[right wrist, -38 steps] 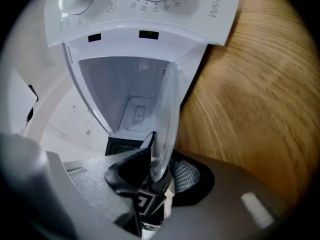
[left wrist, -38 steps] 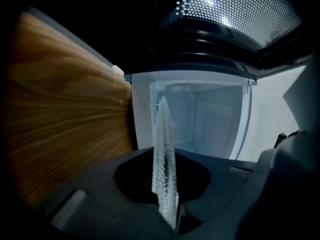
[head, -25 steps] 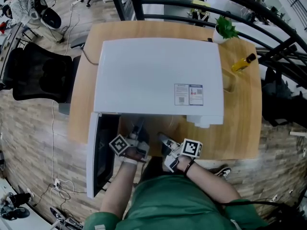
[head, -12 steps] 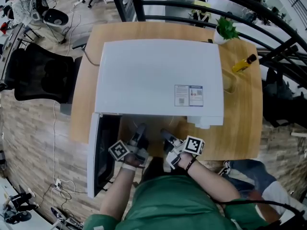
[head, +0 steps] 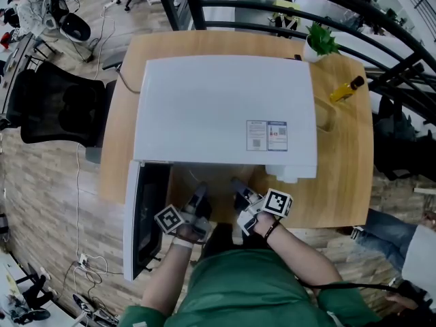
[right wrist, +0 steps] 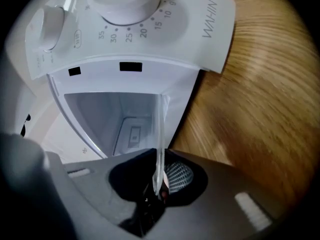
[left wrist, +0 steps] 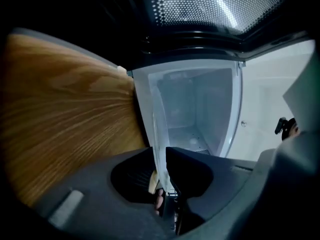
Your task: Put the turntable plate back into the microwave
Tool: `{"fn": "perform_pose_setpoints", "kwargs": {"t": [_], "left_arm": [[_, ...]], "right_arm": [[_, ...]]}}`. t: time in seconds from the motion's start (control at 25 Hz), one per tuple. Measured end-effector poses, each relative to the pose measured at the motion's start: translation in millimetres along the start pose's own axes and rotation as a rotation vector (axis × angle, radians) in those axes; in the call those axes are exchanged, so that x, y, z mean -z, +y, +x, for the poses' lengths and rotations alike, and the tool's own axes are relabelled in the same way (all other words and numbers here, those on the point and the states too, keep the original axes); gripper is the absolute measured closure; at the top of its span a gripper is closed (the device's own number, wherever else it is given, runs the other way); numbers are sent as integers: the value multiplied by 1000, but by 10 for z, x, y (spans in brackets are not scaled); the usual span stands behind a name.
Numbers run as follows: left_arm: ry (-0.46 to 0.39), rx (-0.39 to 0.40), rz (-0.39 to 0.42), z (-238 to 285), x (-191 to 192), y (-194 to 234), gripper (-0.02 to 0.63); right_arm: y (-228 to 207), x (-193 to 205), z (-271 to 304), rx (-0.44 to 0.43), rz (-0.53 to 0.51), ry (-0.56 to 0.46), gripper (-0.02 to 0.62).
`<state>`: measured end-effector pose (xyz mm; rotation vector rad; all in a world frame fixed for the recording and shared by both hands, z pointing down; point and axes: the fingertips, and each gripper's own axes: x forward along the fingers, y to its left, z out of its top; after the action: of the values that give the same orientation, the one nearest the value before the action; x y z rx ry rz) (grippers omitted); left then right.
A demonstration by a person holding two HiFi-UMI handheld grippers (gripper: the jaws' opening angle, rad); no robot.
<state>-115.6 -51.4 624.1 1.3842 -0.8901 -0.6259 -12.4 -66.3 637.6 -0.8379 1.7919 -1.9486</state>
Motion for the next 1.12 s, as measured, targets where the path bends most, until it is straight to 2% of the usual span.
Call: {"fn": "perform_pose_setpoints", "kwargs": {"t": [0.08,0.16,0.24,0.28,0.6,1.0,1.12], "left_arm": [[-3,-5,-5,33,12,14,548],[-14,-8,-21,58,13,32,551],[-22,-7,-29,89,14,44,551],[-24,-6,-29,106,14,44,552],[-18,10,-21,295,-5,-21,552],[31,10,20,254,57,-30,533],[14,-10,18,171,30,13,515]], "right_arm": [[12,-61,0,-4,-18,-12,546],[38,-83,5,-6,-44,-13,538],[72,-44,12,0,-76,5,471],[71,-1,12,11,-86,22,459],[55,284,97,36,-91,80,491],[24,140,198,64,-106,48,540],[27,70,180,66,-100,20,541]]}}
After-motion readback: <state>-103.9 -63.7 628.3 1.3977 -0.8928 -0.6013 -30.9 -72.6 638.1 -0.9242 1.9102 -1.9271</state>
